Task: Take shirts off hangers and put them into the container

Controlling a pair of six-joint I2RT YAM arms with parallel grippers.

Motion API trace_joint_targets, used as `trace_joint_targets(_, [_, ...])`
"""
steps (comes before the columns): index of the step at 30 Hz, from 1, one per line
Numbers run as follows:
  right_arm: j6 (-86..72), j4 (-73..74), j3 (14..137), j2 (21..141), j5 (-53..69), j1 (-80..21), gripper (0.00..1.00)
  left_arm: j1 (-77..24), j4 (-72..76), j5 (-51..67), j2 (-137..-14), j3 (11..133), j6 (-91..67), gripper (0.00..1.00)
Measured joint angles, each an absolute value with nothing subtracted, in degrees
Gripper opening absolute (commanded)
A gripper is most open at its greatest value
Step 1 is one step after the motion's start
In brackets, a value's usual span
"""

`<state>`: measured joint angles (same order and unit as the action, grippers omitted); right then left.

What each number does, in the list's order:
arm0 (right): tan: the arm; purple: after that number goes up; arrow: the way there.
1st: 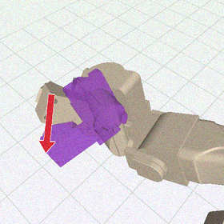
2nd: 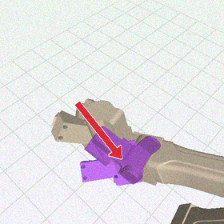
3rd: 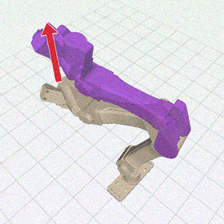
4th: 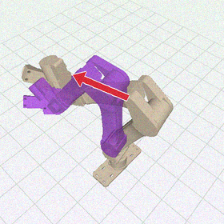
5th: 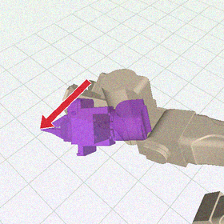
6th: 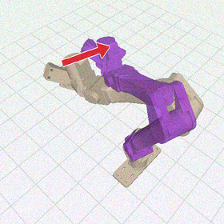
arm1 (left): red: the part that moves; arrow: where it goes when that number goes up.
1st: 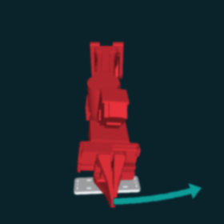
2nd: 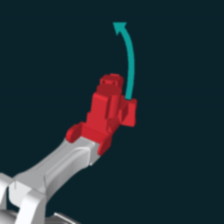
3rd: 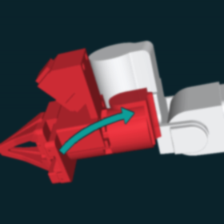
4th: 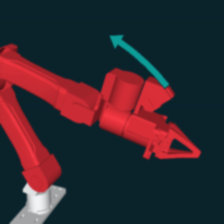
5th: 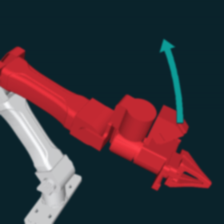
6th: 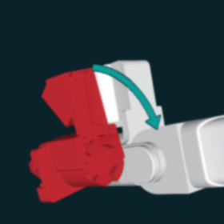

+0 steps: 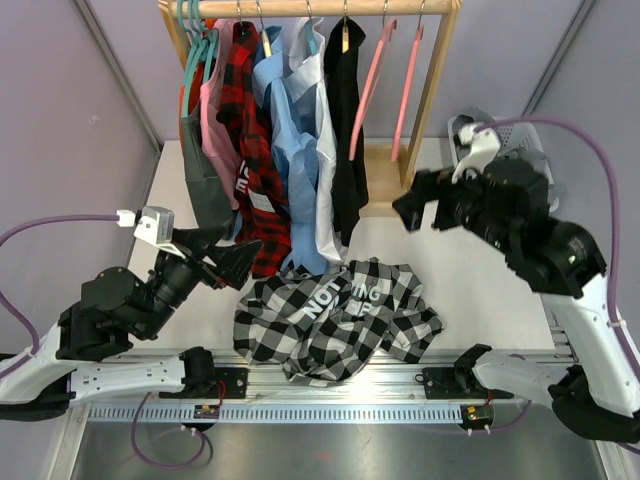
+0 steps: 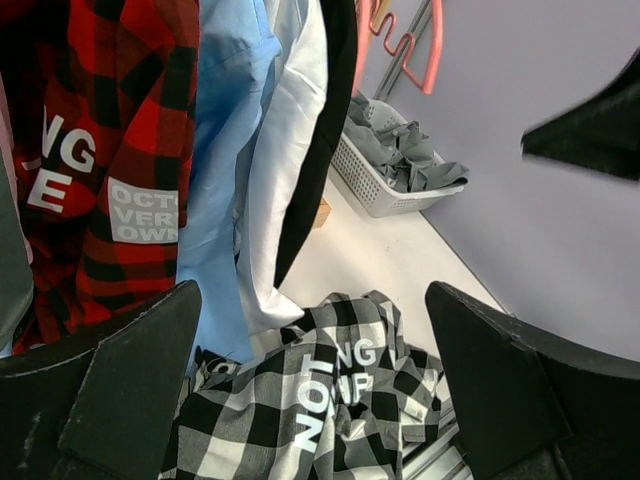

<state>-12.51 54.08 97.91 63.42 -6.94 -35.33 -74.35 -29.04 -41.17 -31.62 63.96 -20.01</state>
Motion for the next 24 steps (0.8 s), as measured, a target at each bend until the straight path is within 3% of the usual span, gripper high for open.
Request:
trace_joint_targets(6, [-20.34,52.03,75.2,55.2,-6.31,-47.29,1.0,-74.35,-30.63,-41.25,-32.05,63.99,-20.97,0.99])
trace_joint_targets(12, [-29.15,44.14,56.69,61.65,-7.88,-56.82,1.0,-74.35,-31.92,-41.36,-32.05,63.99,-22.72,0.99])
trace_joint_targets(17, [-34.63,37.69,53.23,71.44,-10.02,-61.43,0.99,-74.35,-33.78,-41.39,-32.05,63.99,-24.25,0.99])
trace_joint_targets(24, [-39.55,30.65,61.1,86.52,-14.76,-69.6,0.99,-74.35,-34.72,-41.41,-31.55,63.46,-25.69,0.99])
